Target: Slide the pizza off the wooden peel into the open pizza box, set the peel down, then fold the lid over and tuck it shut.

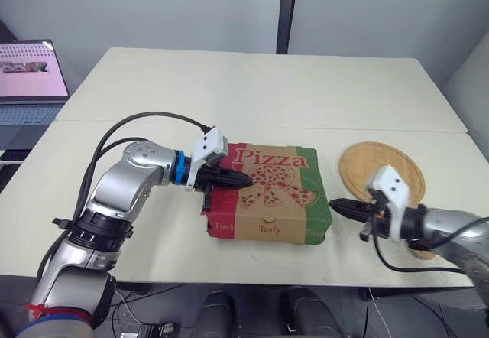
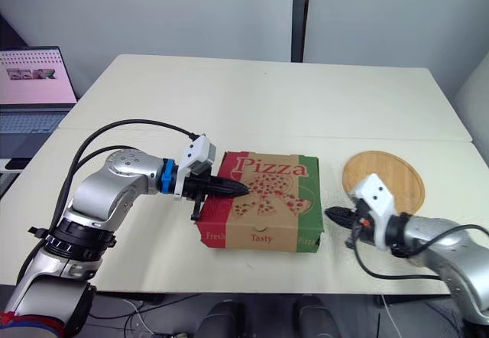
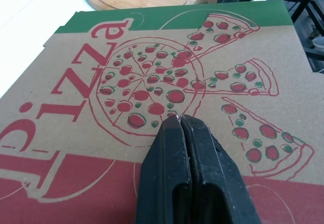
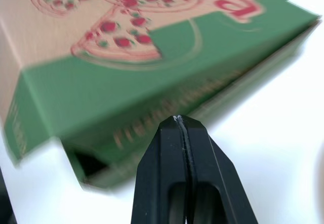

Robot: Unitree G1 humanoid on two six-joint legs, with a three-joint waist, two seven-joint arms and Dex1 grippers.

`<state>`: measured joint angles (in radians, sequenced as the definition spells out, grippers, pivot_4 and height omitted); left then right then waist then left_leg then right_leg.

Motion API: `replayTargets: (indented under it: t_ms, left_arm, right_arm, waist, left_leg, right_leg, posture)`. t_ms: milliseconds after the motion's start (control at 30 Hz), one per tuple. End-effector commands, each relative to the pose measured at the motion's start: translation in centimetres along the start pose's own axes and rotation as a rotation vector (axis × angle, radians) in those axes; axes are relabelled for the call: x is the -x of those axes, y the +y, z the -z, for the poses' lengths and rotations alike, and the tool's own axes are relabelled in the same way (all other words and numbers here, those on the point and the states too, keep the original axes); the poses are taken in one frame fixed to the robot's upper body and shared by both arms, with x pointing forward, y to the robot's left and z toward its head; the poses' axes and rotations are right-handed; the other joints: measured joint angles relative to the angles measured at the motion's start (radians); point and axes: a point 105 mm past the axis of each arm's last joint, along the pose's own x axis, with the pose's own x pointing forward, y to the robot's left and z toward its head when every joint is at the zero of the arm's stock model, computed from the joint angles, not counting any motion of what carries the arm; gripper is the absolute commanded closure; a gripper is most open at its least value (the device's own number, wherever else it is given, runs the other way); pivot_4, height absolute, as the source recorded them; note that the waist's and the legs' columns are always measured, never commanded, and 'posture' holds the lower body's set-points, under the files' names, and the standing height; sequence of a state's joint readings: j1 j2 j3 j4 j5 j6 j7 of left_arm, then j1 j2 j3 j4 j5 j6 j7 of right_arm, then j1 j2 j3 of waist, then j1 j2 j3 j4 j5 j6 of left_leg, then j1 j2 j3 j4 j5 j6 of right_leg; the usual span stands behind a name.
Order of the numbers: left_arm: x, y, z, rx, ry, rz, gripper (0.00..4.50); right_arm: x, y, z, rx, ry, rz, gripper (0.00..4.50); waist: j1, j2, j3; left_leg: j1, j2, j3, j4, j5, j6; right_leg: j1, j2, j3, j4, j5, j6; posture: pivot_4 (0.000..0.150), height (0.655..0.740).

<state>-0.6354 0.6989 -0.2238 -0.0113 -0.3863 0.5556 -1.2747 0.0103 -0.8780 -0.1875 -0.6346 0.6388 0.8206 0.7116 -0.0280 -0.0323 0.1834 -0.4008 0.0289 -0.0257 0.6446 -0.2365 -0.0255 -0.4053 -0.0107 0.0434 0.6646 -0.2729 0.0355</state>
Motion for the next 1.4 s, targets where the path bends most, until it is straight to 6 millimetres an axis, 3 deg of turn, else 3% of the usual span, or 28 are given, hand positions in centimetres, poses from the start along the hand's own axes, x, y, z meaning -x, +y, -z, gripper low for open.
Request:
replayTargets:
  t_ms: [33, 167, 267, 433, 833, 1100, 1400]
  left_arm:
    - [0.2, 0.2, -1.3, -0.054, -0.013, -0.01, 4.5]
    - [0.3, 0.2, -1.6, -0.063, -0.014, -0.006, 4.5]
    - [0.1, 0.1, -1.9, -0.075, -0.018, 0.005, 4.5]
    - [-0.4, -0.8, -2.6, -0.104, -0.028, 0.051, 4.5]
    - [-0.9, -2.6, -1.9, -0.175, 0.029, 0.16, 4.5]
    - [-0.9, -2.7, -1.8, -0.209, 0.052, 0.186, 4.5]
    - [-1.0, -3.3, 0.7, -0.197, 0.114, 0.187, 4.5]
  right_arm:
    - [1.7, -0.1, -2.8, 0.13, -0.067, 0.006, 3.52]
    - [2.0, 2.2, -3.9, 0.2, -0.075, -0.104, 2.11]
    - [1.2, 4.4, -3.6, 0.283, -0.048, -0.184, 1.14]
    - [-0.5, 5.3, -3.0, 0.378, -0.034, -0.198, 1.14]
    - [-2.1, 4.2, -3.6, 0.539, -0.077, -0.132, 1.14]
    - [-2.5, 3.9, -3.2, 0.536, -0.073, -0.108, 1.14]
    - [-3.2, 4.5, -1.7, 0.446, -0.055, -0.107, 1.14]
  waist:
    - [-0.001, 0.0, 0.0]
    - [-0.003, 0.0, 0.0]
    - [-0.002, 0.0, 0.0]
    - [-0.001, 0.0, 0.0]
    - [-0.002, 0.0, 0.0]
    - [-0.002, 0.0, 0.0]
    - [-0.002, 0.0, 0.0]
  left_leg:
    - [0.0, 0.0, 0.0, 0.0, 0.0, 0.0]
    - [0.001, 0.001, 0.0, 0.0, 0.0, 0.0]
    - [0.001, 0.001, 0.0, 0.0, 0.0, 0.0]
    - [0.0, 0.001, 0.0, 0.001, 0.0, 0.0]
    - [0.001, 0.0, 0.0, 0.001, 0.0, 0.0]
    - [0.001, 0.0, 0.0, 0.001, 0.0, 0.0]
    - [0.001, 0.001, 0.0, 0.001, 0.0, 0.0]
  right_leg:
    - [0.0, 0.0, 0.0, 0.0, 0.0, 0.0]
    - [0.0, 0.001, 0.0, 0.001, 0.0, 0.0]
    - [0.0, 0.001, 0.0, 0.001, 0.0, 0.0]
    - [0.0, 0.001, 0.0, 0.0, 0.0, 0.0]
    - [0.0, 0.001, 0.0, 0.001, 0.0, 0.0]
    - [0.0, 0.001, 0.0, 0.001, 0.0, 0.0]
    - [0.0, 0.001, 0.001, 0.002, 0.0, 0.0]
  posture:
    - [0.15, 0.7316]
    - [0.15, 0.7316]
    - [0.15, 0.7316]
    - [0.15, 0.7316]
    - [0.15, 0.7316]
    - [0.15, 0.7316]
    - [0.15, 0.7316]
